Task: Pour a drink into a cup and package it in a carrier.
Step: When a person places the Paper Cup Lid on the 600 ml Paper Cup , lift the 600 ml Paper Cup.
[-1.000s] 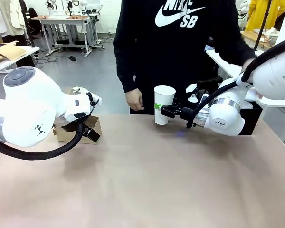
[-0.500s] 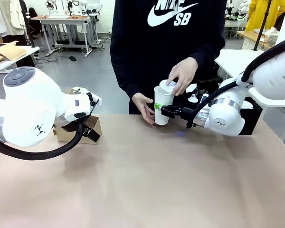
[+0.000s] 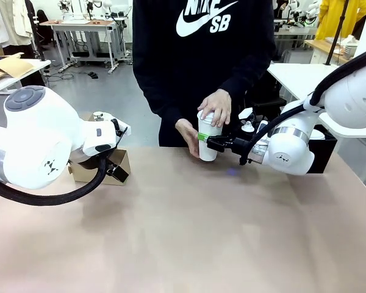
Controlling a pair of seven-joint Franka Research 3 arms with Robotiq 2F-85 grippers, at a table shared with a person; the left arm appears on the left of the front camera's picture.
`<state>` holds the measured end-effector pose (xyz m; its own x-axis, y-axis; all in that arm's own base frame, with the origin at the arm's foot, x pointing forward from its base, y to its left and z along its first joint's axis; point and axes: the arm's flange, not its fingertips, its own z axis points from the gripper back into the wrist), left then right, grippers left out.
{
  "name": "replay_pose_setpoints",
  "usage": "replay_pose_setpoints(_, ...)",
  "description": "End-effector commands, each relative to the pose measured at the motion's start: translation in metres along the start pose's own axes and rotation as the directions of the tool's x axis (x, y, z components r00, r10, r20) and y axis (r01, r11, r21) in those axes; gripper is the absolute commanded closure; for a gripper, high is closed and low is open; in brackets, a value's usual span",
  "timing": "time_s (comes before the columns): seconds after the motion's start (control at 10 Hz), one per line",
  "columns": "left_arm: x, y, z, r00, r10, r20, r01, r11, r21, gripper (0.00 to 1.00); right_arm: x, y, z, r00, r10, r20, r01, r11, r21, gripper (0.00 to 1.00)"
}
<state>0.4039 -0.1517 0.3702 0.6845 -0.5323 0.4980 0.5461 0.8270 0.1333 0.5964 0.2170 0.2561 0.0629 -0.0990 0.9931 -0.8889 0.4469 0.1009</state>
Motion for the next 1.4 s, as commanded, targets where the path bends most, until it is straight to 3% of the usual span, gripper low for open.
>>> replay_pose_setpoints(0.0, -0.0003, 0.0002, 0.0003, 1.000, 0.002, 0.001, -0.002, 1.000, -0.001, 0.00, 0.0025, 0.0013, -0.0021, 1.000, 0.024, 0.001, -0.024, 1.000, -0.002, 0.20)
replay_pose_setpoints(1.3, -0.0003, 0.0002, 0.0003, 1.000, 0.002, 0.001, -0.002, 1.000, -0.001, 0.00, 0.0025, 0.0013, -0.0021, 1.000, 0.024, 0.001, -0.024, 1.000, -0.002, 0.20)
